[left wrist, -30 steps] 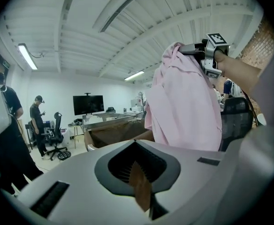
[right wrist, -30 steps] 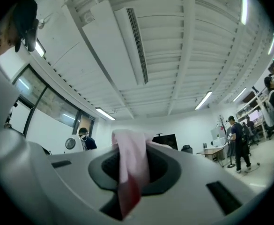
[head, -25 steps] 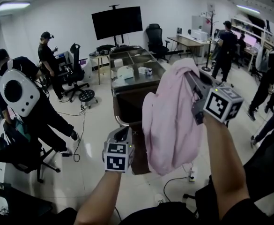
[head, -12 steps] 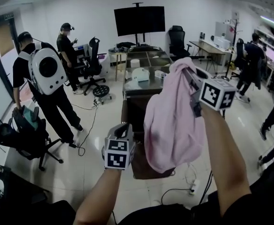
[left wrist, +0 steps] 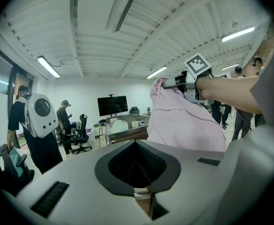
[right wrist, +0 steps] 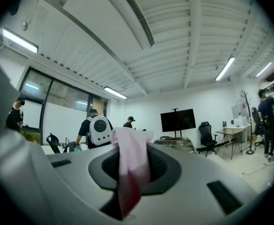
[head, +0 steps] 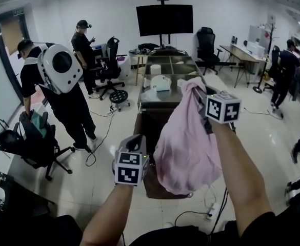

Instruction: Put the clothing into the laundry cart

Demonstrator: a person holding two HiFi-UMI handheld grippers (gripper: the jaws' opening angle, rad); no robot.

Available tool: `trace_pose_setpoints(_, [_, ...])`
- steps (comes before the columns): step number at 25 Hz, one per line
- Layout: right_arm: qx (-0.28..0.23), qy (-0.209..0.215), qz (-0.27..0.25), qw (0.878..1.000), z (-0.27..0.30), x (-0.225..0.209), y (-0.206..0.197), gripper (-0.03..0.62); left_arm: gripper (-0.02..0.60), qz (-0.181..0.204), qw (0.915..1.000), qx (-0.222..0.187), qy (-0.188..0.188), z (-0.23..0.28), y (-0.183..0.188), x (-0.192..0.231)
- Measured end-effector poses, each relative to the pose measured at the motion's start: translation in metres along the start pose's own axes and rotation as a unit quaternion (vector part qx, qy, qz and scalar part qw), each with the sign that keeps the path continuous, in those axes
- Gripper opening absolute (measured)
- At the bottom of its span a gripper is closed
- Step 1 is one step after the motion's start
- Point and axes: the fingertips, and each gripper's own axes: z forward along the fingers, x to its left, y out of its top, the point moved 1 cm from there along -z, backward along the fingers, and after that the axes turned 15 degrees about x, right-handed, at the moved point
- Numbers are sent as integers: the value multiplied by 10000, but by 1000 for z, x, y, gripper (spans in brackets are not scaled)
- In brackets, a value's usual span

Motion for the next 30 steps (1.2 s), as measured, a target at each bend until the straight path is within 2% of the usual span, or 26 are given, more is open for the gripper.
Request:
trace_pose_setpoints(7, [301, 129, 112, 9994, 32, -18, -17, 77, 0, -128, 9999, 38, 109, 20, 7, 8])
trace_pose_setpoints(13, [594, 264, 112, 9978, 48, -24, -30, 91, 0, -36, 9999, 36, 104, 28, 15, 3])
trace_pose_setpoints(15, [797, 237, 26, 9965, 53, -25, -39, 119, 0, -58, 9999, 35, 101, 31, 16, 4])
trace_pose_setpoints(18, [1223, 253, -96, 9921, 59, -27, -60, 219, 0, -100, 9999, 19, 54, 36, 17, 2])
trace_pose_setpoints(21, [1520, 293, -152, 9878, 60, -28, -78, 219, 0, -113, 9999, 11, -2, 40, 17, 0])
trace_pose_setpoints(25, [1684, 214, -130, 9854, 50, -31, -87, 221, 0, -82, 9999, 4, -128, 39, 16, -9])
trace_pose_setpoints(30, [1492, -14, -47, 9888, 24, -34, -87, 219, 0, -52, 9997, 0, -253, 35, 11, -16])
